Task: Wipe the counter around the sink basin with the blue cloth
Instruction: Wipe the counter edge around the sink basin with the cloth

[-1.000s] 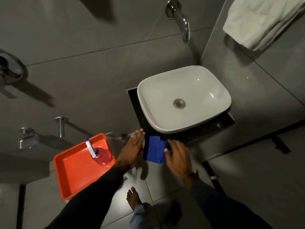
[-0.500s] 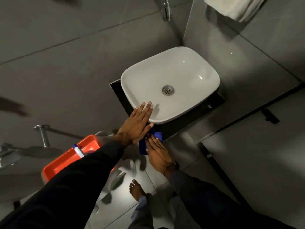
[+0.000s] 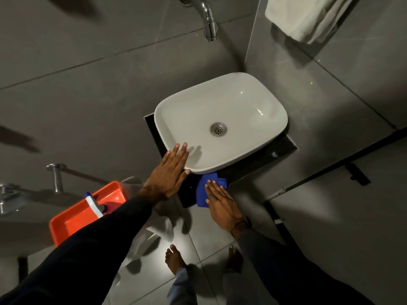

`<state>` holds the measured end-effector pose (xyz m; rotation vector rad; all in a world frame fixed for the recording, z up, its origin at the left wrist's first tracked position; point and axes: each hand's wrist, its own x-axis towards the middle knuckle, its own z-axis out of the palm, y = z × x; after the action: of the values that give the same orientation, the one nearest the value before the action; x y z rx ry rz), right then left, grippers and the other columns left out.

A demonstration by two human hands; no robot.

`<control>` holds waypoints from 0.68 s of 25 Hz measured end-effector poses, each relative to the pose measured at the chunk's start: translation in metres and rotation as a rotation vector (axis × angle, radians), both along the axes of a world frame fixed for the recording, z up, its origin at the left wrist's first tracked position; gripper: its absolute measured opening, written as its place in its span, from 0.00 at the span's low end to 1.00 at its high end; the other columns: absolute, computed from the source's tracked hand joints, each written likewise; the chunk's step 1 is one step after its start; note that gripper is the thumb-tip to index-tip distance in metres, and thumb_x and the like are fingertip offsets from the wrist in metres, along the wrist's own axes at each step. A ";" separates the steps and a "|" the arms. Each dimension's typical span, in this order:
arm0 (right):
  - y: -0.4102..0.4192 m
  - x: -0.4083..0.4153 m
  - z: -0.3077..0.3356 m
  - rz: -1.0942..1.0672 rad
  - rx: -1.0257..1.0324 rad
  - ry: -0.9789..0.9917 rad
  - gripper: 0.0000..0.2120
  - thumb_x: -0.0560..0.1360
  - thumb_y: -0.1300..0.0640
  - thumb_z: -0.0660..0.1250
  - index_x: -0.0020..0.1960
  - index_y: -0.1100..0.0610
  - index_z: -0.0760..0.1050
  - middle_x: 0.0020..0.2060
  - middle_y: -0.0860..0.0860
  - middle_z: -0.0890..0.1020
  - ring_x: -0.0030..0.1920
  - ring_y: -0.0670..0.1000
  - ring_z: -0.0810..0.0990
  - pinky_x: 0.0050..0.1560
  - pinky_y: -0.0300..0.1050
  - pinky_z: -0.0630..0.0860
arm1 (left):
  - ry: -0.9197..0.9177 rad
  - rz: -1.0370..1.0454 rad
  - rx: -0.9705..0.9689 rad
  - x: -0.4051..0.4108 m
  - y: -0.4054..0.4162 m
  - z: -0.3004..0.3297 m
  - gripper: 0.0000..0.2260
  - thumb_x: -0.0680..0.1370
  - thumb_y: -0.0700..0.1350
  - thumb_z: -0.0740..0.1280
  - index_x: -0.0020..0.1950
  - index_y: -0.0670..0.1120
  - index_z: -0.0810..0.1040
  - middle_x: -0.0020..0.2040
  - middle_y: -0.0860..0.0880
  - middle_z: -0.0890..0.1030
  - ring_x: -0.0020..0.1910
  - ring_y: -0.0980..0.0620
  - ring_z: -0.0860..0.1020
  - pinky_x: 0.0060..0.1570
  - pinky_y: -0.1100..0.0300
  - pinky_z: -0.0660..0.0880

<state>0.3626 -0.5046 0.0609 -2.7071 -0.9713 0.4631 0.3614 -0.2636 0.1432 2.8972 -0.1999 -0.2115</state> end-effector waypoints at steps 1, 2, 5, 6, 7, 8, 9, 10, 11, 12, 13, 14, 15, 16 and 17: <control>-0.017 0.012 0.001 -0.010 -0.010 -0.012 0.27 0.86 0.53 0.50 0.82 0.60 0.50 0.83 0.53 0.52 0.83 0.53 0.48 0.82 0.47 0.43 | 0.007 0.019 -0.002 0.001 -0.004 0.000 0.30 0.84 0.57 0.44 0.83 0.43 0.45 0.84 0.46 0.44 0.83 0.46 0.41 0.82 0.46 0.46; -0.035 0.025 0.002 -0.021 -0.018 -0.024 0.27 0.86 0.54 0.50 0.82 0.60 0.51 0.82 0.54 0.52 0.83 0.53 0.48 0.82 0.46 0.43 | 0.013 0.039 -0.004 0.000 -0.008 0.000 0.31 0.84 0.58 0.43 0.83 0.43 0.45 0.84 0.46 0.43 0.83 0.46 0.40 0.82 0.46 0.46; -0.090 0.076 0.007 -0.038 -0.077 -0.076 0.26 0.86 0.55 0.49 0.82 0.62 0.51 0.82 0.55 0.52 0.83 0.54 0.49 0.82 0.45 0.43 | 0.014 0.099 0.010 -0.001 -0.016 -0.001 0.34 0.82 0.61 0.39 0.83 0.43 0.45 0.84 0.46 0.43 0.83 0.46 0.39 0.82 0.46 0.45; -0.109 0.097 0.010 -0.059 -0.124 -0.092 0.26 0.86 0.55 0.48 0.82 0.62 0.49 0.82 0.56 0.51 0.83 0.54 0.49 0.82 0.44 0.44 | 0.016 0.118 0.012 0.000 -0.019 -0.001 0.35 0.81 0.63 0.37 0.83 0.43 0.44 0.84 0.46 0.42 0.83 0.46 0.39 0.82 0.47 0.44; -0.127 0.118 0.012 -0.105 -0.167 -0.084 0.26 0.87 0.54 0.47 0.82 0.62 0.49 0.83 0.57 0.50 0.83 0.54 0.48 0.82 0.44 0.44 | 0.018 0.137 0.010 0.000 -0.022 -0.001 0.37 0.80 0.64 0.35 0.83 0.42 0.44 0.84 0.46 0.42 0.82 0.46 0.39 0.82 0.47 0.44; -0.145 0.139 0.015 -0.170 -0.201 -0.065 0.27 0.87 0.54 0.48 0.82 0.62 0.48 0.83 0.57 0.50 0.83 0.54 0.48 0.82 0.44 0.45 | 0.017 0.152 0.010 0.001 -0.024 -0.001 0.38 0.80 0.65 0.33 0.83 0.42 0.44 0.83 0.46 0.41 0.82 0.46 0.38 0.82 0.48 0.43; -0.163 0.157 0.018 -0.238 -0.232 -0.047 0.27 0.87 0.54 0.48 0.82 0.62 0.48 0.83 0.58 0.49 0.83 0.55 0.49 0.82 0.45 0.46 | 0.019 0.164 0.015 0.000 -0.026 -0.001 0.39 0.79 0.66 0.32 0.82 0.42 0.44 0.83 0.46 0.41 0.82 0.46 0.38 0.82 0.48 0.43; -0.178 0.170 0.021 -0.301 -0.261 -0.026 0.28 0.87 0.53 0.49 0.82 0.63 0.48 0.83 0.58 0.49 0.83 0.55 0.49 0.82 0.47 0.47 | 0.024 0.173 0.022 0.000 -0.028 -0.001 0.40 0.78 0.66 0.31 0.82 0.41 0.44 0.83 0.46 0.40 0.82 0.46 0.38 0.82 0.48 0.43; -0.189 0.178 0.022 -0.359 -0.277 -0.006 0.28 0.87 0.52 0.49 0.82 0.63 0.47 0.83 0.58 0.48 0.83 0.57 0.49 0.82 0.49 0.48 | 0.028 0.181 0.025 0.001 -0.030 0.000 0.41 0.78 0.67 0.30 0.82 0.41 0.43 0.83 0.46 0.40 0.82 0.45 0.38 0.82 0.48 0.42; -0.193 0.181 0.022 -0.408 -0.280 0.019 0.29 0.87 0.52 0.49 0.82 0.63 0.46 0.83 0.58 0.48 0.83 0.58 0.48 0.82 0.51 0.49 | 0.027 0.186 0.025 0.001 -0.032 0.002 0.42 0.77 0.67 0.30 0.82 0.40 0.43 0.83 0.45 0.40 0.82 0.45 0.38 0.82 0.48 0.43; -0.189 0.181 0.022 -0.442 -0.263 0.041 0.29 0.87 0.52 0.50 0.82 0.63 0.46 0.83 0.57 0.48 0.83 0.59 0.48 0.82 0.52 0.50 | 0.023 0.188 0.023 0.002 -0.034 0.003 0.42 0.77 0.67 0.30 0.82 0.40 0.44 0.83 0.45 0.41 0.82 0.44 0.39 0.82 0.48 0.43; -0.178 0.177 0.022 -0.451 -0.233 0.055 0.29 0.86 0.52 0.50 0.82 0.62 0.47 0.83 0.56 0.49 0.83 0.60 0.48 0.82 0.52 0.50 | 0.016 0.190 0.021 0.002 -0.035 0.003 0.42 0.78 0.67 0.30 0.82 0.39 0.45 0.83 0.44 0.41 0.82 0.43 0.40 0.82 0.47 0.44; -0.166 0.173 0.021 -0.432 -0.202 0.057 0.28 0.86 0.52 0.50 0.83 0.62 0.48 0.83 0.55 0.50 0.83 0.60 0.47 0.82 0.51 0.49 | 0.007 0.193 0.018 0.001 -0.036 0.002 0.42 0.78 0.67 0.31 0.81 0.38 0.45 0.83 0.43 0.42 0.82 0.43 0.41 0.82 0.46 0.45; -0.156 0.168 0.019 -0.387 -0.174 0.036 0.28 0.86 0.52 0.50 0.83 0.61 0.49 0.83 0.55 0.50 0.83 0.59 0.47 0.82 0.50 0.47 | 0.000 0.195 0.015 0.001 -0.035 0.001 0.41 0.79 0.67 0.32 0.81 0.38 0.46 0.83 0.43 0.43 0.82 0.42 0.41 0.81 0.46 0.45; -0.151 0.164 0.016 -0.335 -0.147 0.013 0.28 0.86 0.52 0.50 0.83 0.60 0.49 0.83 0.54 0.51 0.83 0.58 0.46 0.82 0.49 0.46 | -0.001 0.192 0.013 0.002 -0.034 0.000 0.41 0.79 0.67 0.33 0.81 0.38 0.46 0.83 0.44 0.43 0.82 0.43 0.41 0.81 0.46 0.45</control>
<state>0.5263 -0.6557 0.0773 -2.9144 -0.4795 0.4996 0.3632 -0.2978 0.1429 2.9057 0.0801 -0.1776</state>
